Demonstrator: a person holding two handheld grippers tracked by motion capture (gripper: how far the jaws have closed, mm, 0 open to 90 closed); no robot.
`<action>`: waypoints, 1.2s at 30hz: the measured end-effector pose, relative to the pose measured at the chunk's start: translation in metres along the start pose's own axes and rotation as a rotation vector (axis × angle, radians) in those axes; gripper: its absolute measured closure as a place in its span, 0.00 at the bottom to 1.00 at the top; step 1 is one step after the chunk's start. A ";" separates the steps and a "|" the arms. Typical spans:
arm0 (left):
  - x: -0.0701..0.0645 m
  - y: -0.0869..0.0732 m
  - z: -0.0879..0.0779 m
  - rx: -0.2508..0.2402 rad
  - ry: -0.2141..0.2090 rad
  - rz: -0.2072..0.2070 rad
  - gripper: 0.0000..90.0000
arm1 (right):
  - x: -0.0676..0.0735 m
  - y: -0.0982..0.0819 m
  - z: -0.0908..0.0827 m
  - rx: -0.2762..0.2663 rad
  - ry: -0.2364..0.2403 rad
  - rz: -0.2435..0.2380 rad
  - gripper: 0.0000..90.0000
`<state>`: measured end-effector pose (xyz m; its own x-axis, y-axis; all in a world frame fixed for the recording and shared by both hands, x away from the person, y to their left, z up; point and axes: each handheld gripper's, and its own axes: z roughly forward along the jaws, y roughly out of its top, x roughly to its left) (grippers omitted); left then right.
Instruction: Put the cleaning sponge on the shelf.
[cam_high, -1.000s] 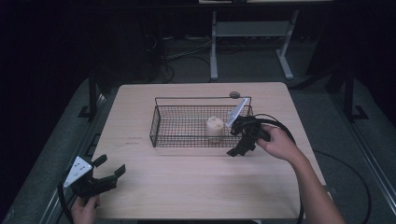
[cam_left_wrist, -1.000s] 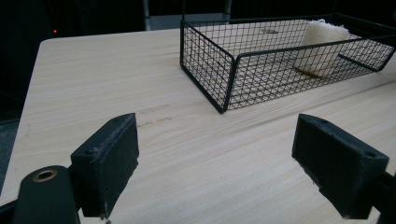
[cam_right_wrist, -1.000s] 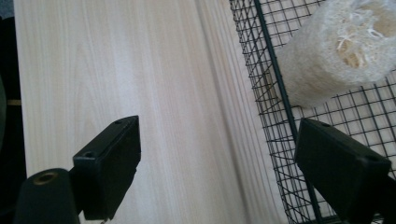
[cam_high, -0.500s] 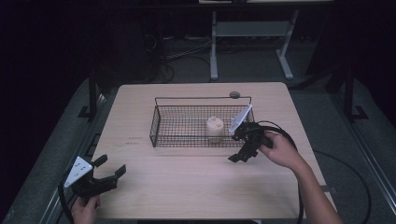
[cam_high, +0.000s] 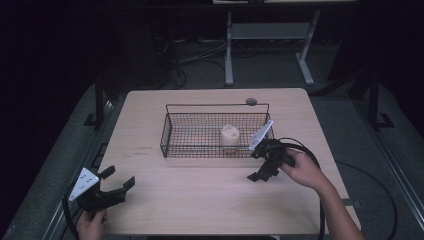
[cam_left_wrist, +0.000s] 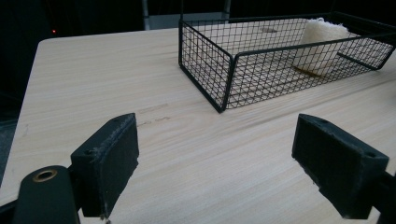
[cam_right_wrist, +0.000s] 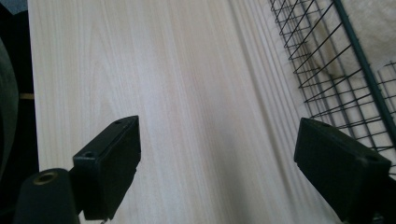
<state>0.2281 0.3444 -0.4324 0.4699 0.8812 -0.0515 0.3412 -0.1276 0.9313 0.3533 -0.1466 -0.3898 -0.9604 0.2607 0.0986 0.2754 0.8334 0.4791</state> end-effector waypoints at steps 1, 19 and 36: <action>0.000 0.000 0.000 0.000 0.000 0.000 0.15 | 0.000 0.000 0.000 0.000 0.000 0.000 0.16; -0.001 0.000 0.001 0.004 -0.001 0.004 0.15 | 0.009 -0.026 0.004 -0.010 0.000 0.027 0.16; -0.002 0.000 0.001 0.007 -0.003 0.009 0.16 | 0.023 -0.045 0.005 -0.021 -0.015 0.029 0.16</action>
<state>0.2282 0.3418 -0.4330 0.4750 0.8789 -0.0443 0.3428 -0.1384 0.9291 0.3193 -0.1757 -0.4141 -0.9513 0.2918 0.0993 0.3017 0.8153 0.4942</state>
